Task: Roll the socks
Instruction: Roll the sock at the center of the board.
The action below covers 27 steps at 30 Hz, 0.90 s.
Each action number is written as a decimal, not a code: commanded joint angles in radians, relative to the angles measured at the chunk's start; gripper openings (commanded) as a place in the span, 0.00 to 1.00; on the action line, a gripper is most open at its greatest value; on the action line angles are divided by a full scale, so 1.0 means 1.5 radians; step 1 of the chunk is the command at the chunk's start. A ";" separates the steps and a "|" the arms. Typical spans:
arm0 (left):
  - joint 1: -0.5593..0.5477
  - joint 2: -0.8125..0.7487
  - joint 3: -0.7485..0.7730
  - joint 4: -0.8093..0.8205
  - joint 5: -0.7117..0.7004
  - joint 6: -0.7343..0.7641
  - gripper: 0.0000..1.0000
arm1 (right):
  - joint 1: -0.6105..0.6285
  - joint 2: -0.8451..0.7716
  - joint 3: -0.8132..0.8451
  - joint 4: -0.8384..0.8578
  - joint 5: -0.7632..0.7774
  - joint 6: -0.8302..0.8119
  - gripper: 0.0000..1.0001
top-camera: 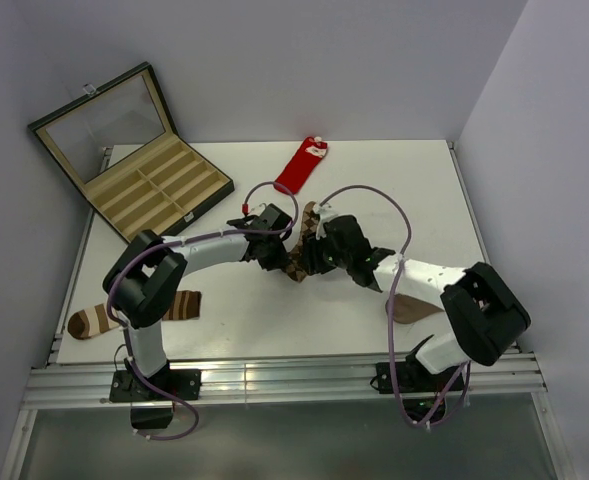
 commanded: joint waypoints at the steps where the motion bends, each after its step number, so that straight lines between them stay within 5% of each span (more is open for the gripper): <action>1: 0.001 0.027 0.003 -0.057 -0.013 0.022 0.00 | 0.036 -0.032 -0.038 0.098 0.052 -0.059 0.48; 13: 0.001 0.029 -0.005 -0.045 0.007 0.012 0.00 | 0.107 0.024 -0.052 0.169 0.033 -0.097 0.48; 27: 0.015 0.027 -0.019 -0.033 0.023 0.007 0.00 | 0.111 0.102 -0.024 0.060 0.111 -0.093 0.46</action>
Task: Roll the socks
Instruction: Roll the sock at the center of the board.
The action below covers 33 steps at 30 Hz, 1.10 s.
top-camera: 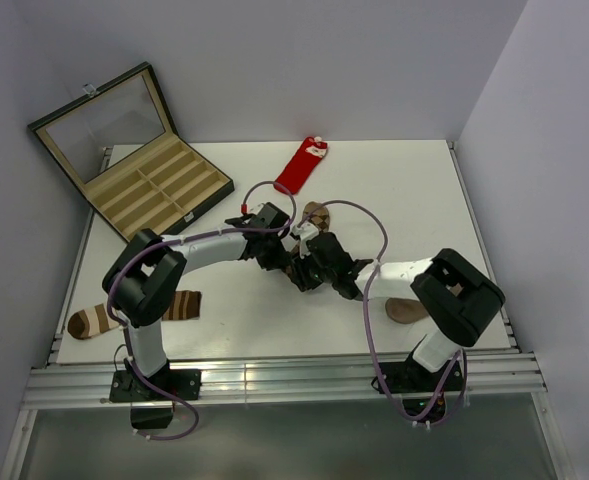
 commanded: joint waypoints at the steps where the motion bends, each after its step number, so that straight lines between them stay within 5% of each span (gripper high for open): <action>1: 0.004 0.024 -0.024 -0.030 -0.002 0.008 0.00 | 0.005 0.030 0.025 -0.054 0.038 -0.009 0.46; 22: 0.010 0.022 -0.027 -0.023 0.007 -0.002 0.00 | 0.022 -0.102 0.010 -0.009 0.027 -0.016 0.50; 33: 0.010 0.018 -0.027 -0.021 0.010 -0.006 0.00 | 0.025 0.002 0.022 -0.009 -0.006 -0.026 0.47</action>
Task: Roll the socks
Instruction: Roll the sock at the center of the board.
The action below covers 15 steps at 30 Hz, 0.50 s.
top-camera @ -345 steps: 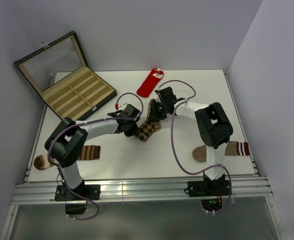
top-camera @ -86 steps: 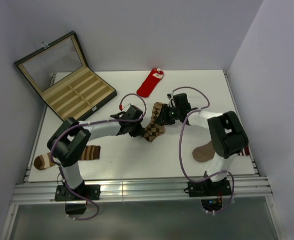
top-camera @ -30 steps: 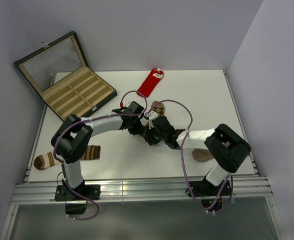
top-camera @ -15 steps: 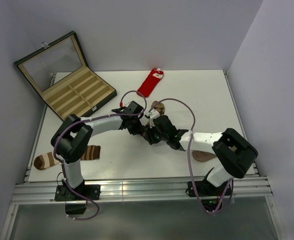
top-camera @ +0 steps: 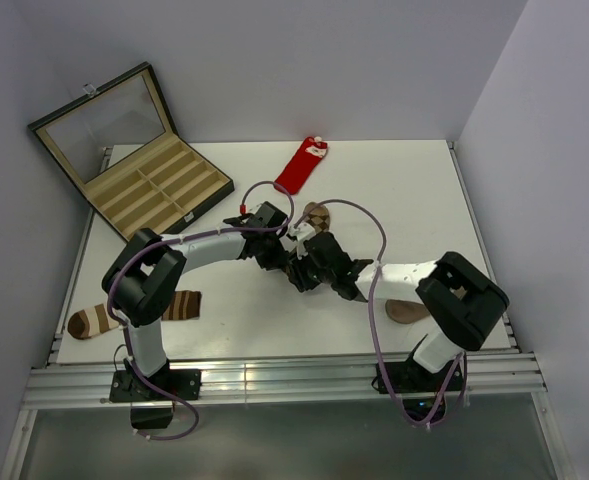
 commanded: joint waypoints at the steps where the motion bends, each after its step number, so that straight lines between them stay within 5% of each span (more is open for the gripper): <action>1: 0.000 0.018 -0.020 -0.032 -0.012 0.001 0.00 | 0.008 0.032 0.010 0.015 -0.010 -0.015 0.46; 15: 0.000 0.022 -0.023 -0.024 -0.006 -0.013 0.00 | 0.026 0.070 0.036 -0.037 0.043 -0.020 0.41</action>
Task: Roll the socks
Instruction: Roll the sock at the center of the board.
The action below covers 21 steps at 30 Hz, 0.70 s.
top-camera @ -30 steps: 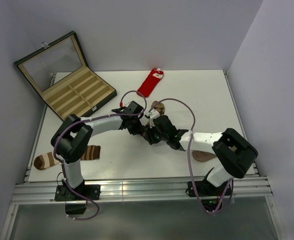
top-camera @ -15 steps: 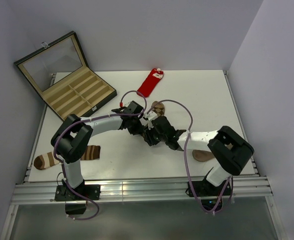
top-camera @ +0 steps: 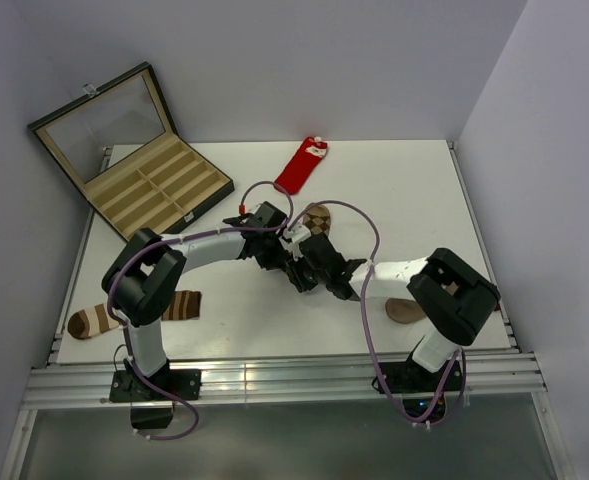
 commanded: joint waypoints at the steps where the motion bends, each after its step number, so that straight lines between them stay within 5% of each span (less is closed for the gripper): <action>1: -0.001 0.022 -0.022 -0.028 -0.008 -0.007 0.00 | 0.013 0.021 0.021 -0.035 0.009 0.004 0.41; 6: -0.002 0.024 -0.024 -0.027 -0.004 -0.010 0.00 | 0.012 0.021 0.031 -0.053 0.026 0.014 0.38; 11: -0.001 0.009 -0.038 -0.017 -0.010 -0.024 0.04 | 0.010 0.035 0.048 -0.089 -0.002 0.028 0.02; 14: 0.001 -0.017 -0.063 0.002 -0.023 -0.044 0.11 | -0.005 0.042 0.051 -0.109 -0.041 0.044 0.00; 20: 0.014 -0.105 -0.139 0.060 -0.048 -0.113 0.36 | -0.089 0.086 0.068 -0.152 -0.211 0.071 0.00; 21: 0.014 -0.113 -0.154 0.067 -0.050 -0.120 0.47 | -0.111 0.091 0.067 -0.152 -0.249 0.075 0.00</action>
